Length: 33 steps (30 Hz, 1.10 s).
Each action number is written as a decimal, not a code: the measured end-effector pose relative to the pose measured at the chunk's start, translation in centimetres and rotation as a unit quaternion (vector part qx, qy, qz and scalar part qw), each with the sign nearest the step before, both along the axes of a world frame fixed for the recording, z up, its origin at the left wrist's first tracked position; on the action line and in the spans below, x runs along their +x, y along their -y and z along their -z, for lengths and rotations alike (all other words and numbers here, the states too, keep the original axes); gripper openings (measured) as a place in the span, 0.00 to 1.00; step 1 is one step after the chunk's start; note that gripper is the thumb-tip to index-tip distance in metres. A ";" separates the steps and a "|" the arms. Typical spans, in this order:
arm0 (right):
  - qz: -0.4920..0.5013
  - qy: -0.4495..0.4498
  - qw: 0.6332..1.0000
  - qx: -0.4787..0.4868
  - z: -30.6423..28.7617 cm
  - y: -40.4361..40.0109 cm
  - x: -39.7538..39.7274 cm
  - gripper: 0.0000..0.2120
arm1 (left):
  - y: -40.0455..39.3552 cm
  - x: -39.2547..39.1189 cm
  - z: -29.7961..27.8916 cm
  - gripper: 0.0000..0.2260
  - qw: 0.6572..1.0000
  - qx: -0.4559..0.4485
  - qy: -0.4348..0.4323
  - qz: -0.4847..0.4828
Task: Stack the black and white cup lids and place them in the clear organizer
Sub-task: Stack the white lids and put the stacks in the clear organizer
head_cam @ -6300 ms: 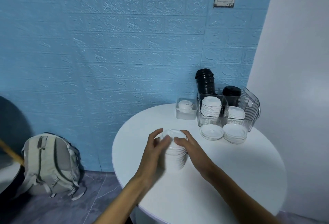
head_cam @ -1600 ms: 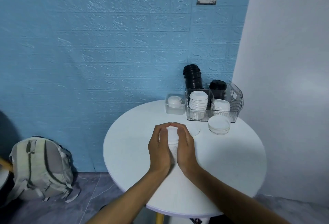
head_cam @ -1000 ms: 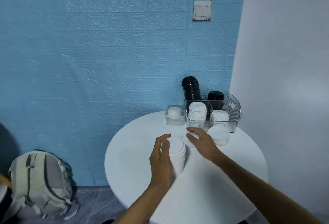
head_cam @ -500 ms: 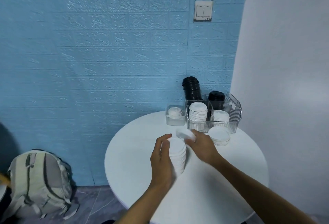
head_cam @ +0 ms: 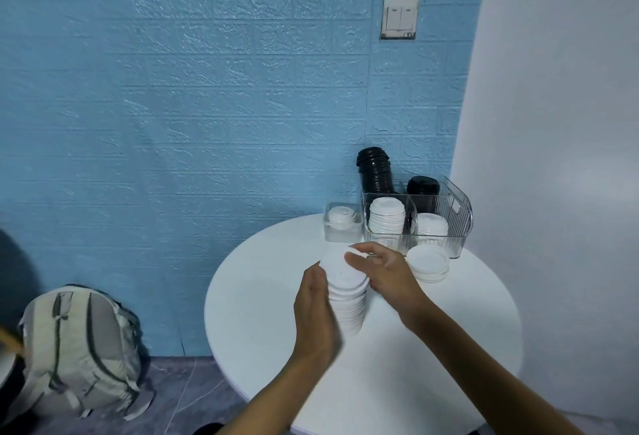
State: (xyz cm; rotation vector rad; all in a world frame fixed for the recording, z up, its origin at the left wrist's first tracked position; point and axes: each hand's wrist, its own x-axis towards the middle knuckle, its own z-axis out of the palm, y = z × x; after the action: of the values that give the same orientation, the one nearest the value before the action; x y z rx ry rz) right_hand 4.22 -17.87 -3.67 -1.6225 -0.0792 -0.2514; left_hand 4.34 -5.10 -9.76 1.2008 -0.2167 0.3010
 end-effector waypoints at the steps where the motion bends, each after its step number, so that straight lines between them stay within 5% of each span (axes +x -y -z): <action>1: 0.017 0.007 0.999 -0.032 0.3 -0.1 0.1 0.04 | -0.1 0.2 0.1 0.25 1.000 -0.009 -0.008 0.010; 6: 0.058 0.005 0.996 -0.062 1.1 -0.2 0.6 0.07 | -0.2 0.0 -0.1 0.13 0.999 0.052 -0.002 0.009; 15: 0.037 -0.035 0.998 0.034 2.2 -0.7 0.6 0.03 | -0.1 -0.5 -0.4 0.15 0.998 0.062 0.006 0.004; 25: 0.006 -0.028 0.972 0.233 3.9 -3.9 -0.1 0.12 | 0.1 -0.2 -0.4 0.10 0.998 0.057 -0.003 0.010; 33: 0.060 0.015 0.979 0.195 4.0 -4.2 -0.3 0.13 | 0.2 -0.1 0.0 0.09 0.998 0.058 -0.005 -0.004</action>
State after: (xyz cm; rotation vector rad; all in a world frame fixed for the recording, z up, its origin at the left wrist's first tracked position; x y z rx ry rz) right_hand 3.90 -13.71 -7.70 -1.2331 0.0433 -0.3602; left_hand 4.20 -5.31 -9.72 1.3176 -0.2233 0.2916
